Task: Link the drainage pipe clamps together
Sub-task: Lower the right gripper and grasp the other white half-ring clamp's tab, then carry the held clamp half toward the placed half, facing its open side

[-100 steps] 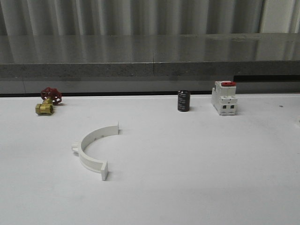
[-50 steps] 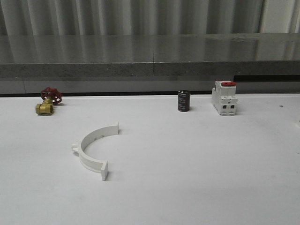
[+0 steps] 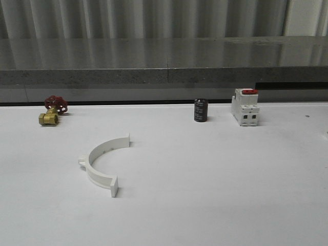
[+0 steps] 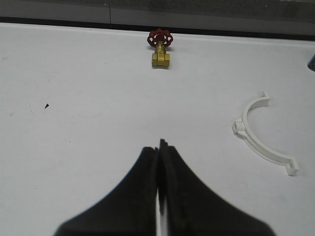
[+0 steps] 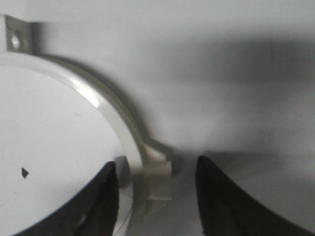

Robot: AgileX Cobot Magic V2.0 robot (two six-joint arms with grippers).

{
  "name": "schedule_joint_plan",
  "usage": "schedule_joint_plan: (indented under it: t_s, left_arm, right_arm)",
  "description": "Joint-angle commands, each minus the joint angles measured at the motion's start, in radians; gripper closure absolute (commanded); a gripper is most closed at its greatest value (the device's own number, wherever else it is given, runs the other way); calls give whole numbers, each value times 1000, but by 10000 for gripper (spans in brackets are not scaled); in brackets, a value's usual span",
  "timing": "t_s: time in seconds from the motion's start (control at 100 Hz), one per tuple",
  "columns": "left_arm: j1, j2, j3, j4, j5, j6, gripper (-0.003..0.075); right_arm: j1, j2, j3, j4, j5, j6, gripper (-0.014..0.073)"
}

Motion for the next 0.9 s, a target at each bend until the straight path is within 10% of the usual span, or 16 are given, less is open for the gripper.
schedule_joint_plan:
  t_s: [0.0,0.2,0.57,0.89]
  left_arm:
    - [3,5,-26,-17,-75,3,741]
    - [3,5,-26,-17,-75,3,741]
    - [3,5,-26,-17,-77,3,741]
    - [3,5,-26,-17,-77,3,741]
  right_arm:
    - [-2,-38,-24,18,-15,-18,366]
    - [-2,-38,-24,20,-17,-17,560]
    - [16,-57,-65,132,90,-7,562]
    - [317,-229,-68,140,140,231,552]
